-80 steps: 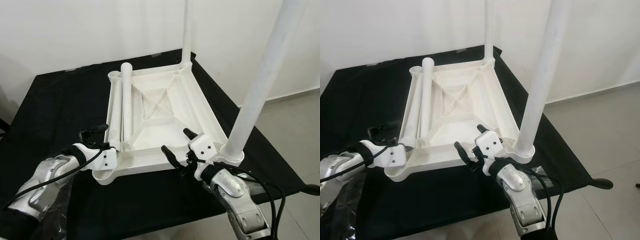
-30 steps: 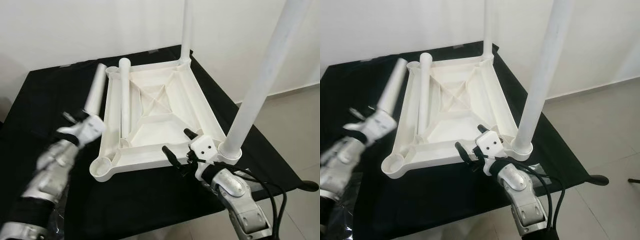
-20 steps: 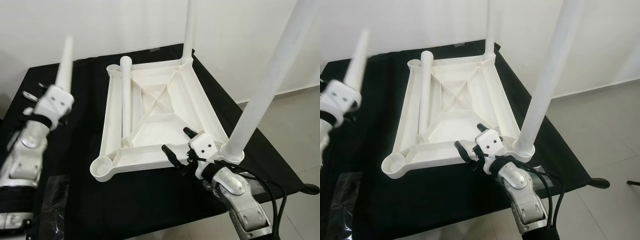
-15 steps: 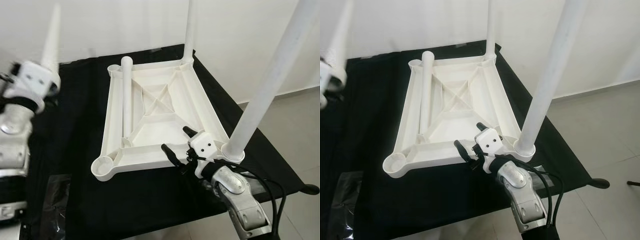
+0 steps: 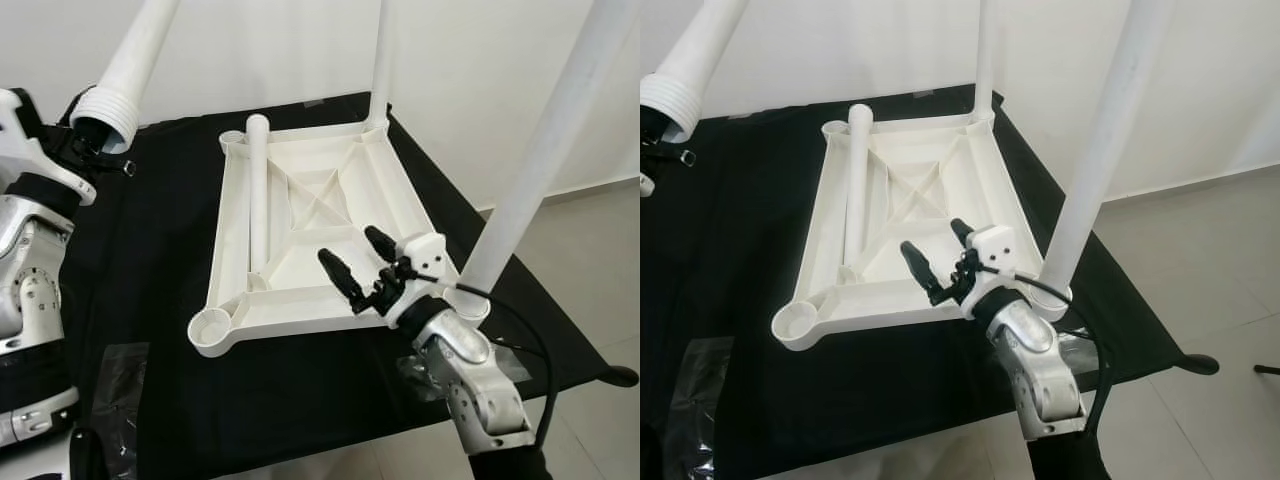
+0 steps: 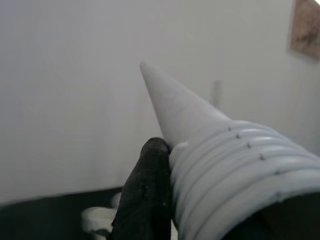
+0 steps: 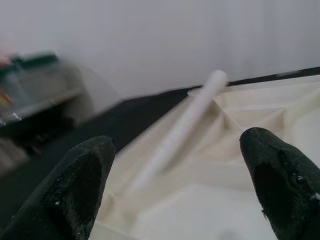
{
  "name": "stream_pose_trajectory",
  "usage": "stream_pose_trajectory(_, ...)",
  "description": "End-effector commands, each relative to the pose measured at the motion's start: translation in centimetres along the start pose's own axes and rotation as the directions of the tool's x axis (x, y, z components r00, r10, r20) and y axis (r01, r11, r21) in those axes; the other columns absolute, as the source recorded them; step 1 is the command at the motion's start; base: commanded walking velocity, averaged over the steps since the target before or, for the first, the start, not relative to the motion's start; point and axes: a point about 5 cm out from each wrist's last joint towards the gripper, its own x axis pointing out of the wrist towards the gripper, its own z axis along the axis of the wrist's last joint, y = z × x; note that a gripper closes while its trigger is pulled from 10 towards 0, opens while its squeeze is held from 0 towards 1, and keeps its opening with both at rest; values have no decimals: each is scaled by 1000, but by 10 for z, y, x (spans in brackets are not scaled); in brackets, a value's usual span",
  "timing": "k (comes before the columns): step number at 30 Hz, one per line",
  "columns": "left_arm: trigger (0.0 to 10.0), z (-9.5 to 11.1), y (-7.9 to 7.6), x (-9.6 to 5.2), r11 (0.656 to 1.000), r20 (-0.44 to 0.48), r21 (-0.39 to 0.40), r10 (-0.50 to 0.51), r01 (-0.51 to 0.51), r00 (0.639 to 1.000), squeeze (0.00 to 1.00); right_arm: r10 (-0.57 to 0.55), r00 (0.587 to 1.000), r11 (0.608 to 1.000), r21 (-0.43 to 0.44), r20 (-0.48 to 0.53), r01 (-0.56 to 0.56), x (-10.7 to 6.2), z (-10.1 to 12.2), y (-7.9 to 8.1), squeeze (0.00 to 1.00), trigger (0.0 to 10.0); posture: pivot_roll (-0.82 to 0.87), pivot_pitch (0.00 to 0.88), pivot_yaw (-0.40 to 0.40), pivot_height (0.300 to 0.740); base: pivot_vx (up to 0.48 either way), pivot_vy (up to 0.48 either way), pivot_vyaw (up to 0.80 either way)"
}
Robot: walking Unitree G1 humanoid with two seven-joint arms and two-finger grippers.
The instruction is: Building children table
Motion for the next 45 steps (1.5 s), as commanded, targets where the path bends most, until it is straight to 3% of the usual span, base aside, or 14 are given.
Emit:
stream_pose_trajectory(1,6902,-6,-11,-5,988,0,-127,-89,89,996,0,102,992,989,97,75,-109,9,13,15,0,10000,-74,114,44,740,0,0,0)
stream_pose_trajectory(2,10000,-9,-14,-6,982,1,-159,-104,103,995,0,125,987,982,131,98,-137,11,16,18,0,10000,-58,110,44,740,0,0,0)
stream_pose_trajectory(10,10000,-18,-15,-17,945,28,-311,-99,103,995,0,240,948,910,291,209,-295,20,28,35,0,10000,-49,111,41,740,0,0,0)
stream_pose_trajectory(13,10000,-25,-26,-35,878,34,-449,-173,170,984,0,351,886,809,377,304,-450,22,39,49,0,10000,-41,113,36,740,0,0,0)
stream_pose_trajectory(16,10000,-27,-30,-41,853,34,-483,-205,196,978,0,371,865,777,398,338,-488,21,42,51,0,10000,-33,113,35,740,0,0,0)
stream_pose_trajectory(18,10000,-33,-39,-53,793,25,-562,-268,235,963,0,398,833,714,440,384,-544,19,47,54,0,10000,-31,114,34,740,0,0,0)
stream_pose_trajectory(20,10000,-39,-50,-64,736,18,-617,-341,279,940,0,415,825,686,464,384,-561,22,47,56,0,10000,-31,114,34,740,0,0,0)
stream_pose_trajectory(26,10000,-42,-68,-74,634,62,-693,-422,343,905,0,413,827,647,517,381,-561,31,45,61,0,10000,-23,114,32,740,0,0,0)
stream_pose_trajectory(27,10000,-42,-68,-74,634,62,-693,-422,343,905,0,413,827,647,517,381,-561,31,45,61,0,10000,-23,114,32,740,0,0,0)
stream_pose_trajectory(29,10000,-43,-79,-79,569,88,-731,-467,376,880,0,438,810,600,544,390,-586,35,47,68,0,10000,-22,114,32,740,0,0,0)
stream_pose_trajectory(31,10000,-43,-79,-79,569,88,-731,-467,376,880,0,438,810,600,544,390,-586,35,47,68,0,10000,-22,114,32,740,0,0,0)
stream_pose_trajectory(35,10000,-46,-90,-83,502,114,-767,-508,400,854,0,477,791,549,574,382,-608,40,44,81,0,10000,-20,115,29,740,0,0,0)
stream_pose_trajectory(40,10000,-47,-96,-86,476,108,-779,-538,407,836,0,498,779,528,578,382,-622,40,44,86,0,10000,-21,115,31,740,0,0,0)
stream_pose_trajectory(45,10000,-55,-107,-93,439,84,-805,-582,400,809,0,579,721,465,572,381,-676,40,44,100,0,10000,-23,112,28,740,0,0,0)
